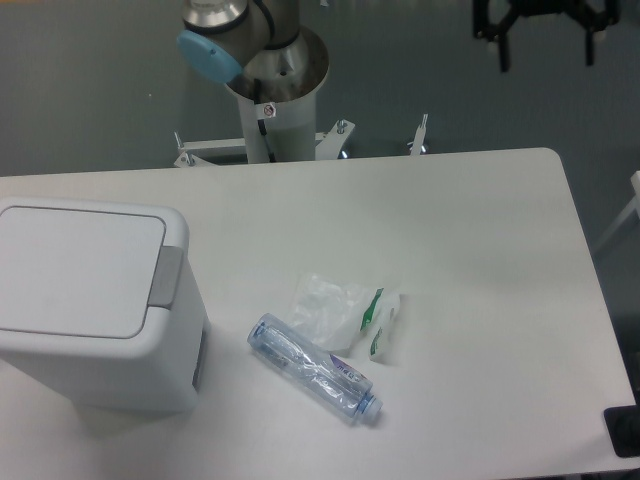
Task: Open the trash can
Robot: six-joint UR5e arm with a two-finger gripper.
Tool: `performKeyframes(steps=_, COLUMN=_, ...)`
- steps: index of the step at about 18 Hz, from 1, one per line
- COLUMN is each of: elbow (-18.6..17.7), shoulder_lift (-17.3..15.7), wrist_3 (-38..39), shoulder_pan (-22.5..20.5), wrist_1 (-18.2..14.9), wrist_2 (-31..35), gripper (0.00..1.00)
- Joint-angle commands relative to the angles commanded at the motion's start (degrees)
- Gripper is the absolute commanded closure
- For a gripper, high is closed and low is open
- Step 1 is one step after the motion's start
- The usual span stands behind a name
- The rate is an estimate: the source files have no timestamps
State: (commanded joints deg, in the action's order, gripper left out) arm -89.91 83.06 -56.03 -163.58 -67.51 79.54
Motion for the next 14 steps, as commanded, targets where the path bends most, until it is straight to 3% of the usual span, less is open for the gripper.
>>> performKeyframes(steps=3, elbow=0.00, shoulder_lift=0.35, wrist_3=11.34, shoulder_pan=5.97, wrist_1=0.01, wrist_2=-0.18, gripper=0.00)
performKeyframes(steps=6, elbow=0.88, shoulder_lift=3.07, wrist_3=24.52, shoulder_pan=13.09, wrist_1=0.70, wrist_2=-1.22, gripper=0.00)
performKeyframes(steps=9, elbow=0.88, shoulder_lift=5.88, wrist_3=36.83, shoulder_pan=18.28, wrist_1=5.00, wrist_2=-2.11, gripper=0.00)
performKeyframes(steps=14, elbow=1.06, shoulder_lift=10.28, wrist_3=46.42, shoulder_pan=23.56, wrist_1=10.28, wrist_2=-3.16, gripper=0.00)
